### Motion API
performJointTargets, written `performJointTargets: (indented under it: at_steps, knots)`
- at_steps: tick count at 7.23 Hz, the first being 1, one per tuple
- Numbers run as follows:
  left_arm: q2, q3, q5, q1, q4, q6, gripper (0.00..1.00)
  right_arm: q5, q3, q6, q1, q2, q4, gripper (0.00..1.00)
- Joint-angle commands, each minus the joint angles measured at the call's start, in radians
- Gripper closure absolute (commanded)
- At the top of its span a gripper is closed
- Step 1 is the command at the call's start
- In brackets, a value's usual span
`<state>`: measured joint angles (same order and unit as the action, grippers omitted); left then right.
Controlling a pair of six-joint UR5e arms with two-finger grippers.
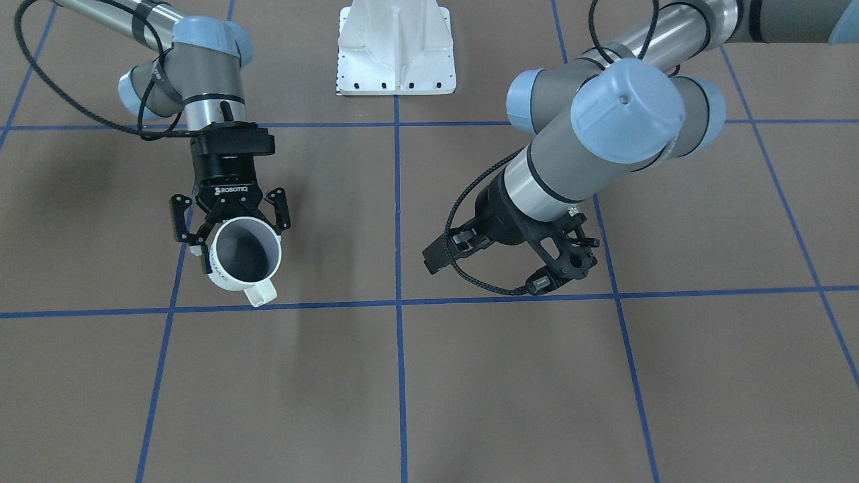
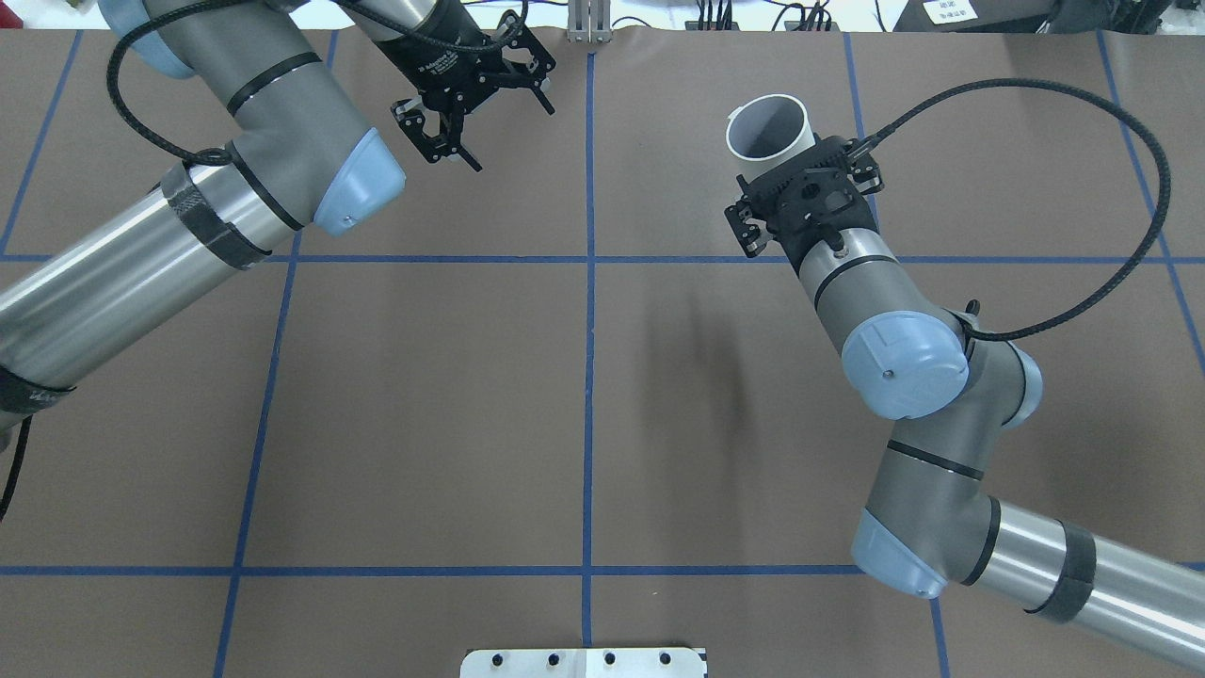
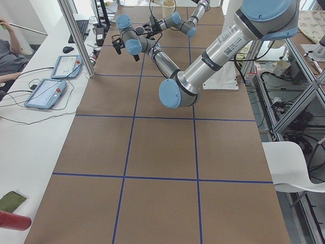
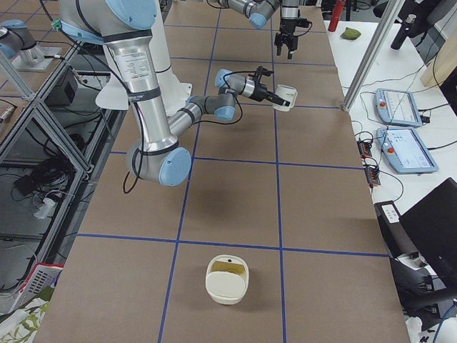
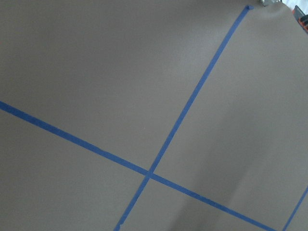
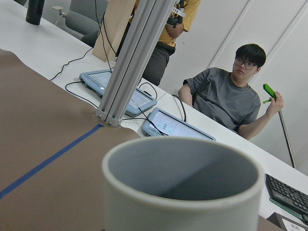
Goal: Left arm hands cup to right arm to dump lemon
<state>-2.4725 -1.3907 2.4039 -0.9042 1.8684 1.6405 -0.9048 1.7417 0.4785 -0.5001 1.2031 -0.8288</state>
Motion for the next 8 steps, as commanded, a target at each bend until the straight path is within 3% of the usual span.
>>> performJointTargets:
  at_steps: [1, 8]
  knots:
    - [-0.055, -0.001, 0.028, 0.046, 0.009, 0.001, 0.0, 0.042, -0.004, 0.002, 0.031, -0.017, -0.006, 0.95]
    - [-0.089, 0.053, 0.017, 0.106, 0.13, -0.002, 0.0, 0.162, -0.007, 0.011, 0.132, -0.054, -0.056, 0.94]
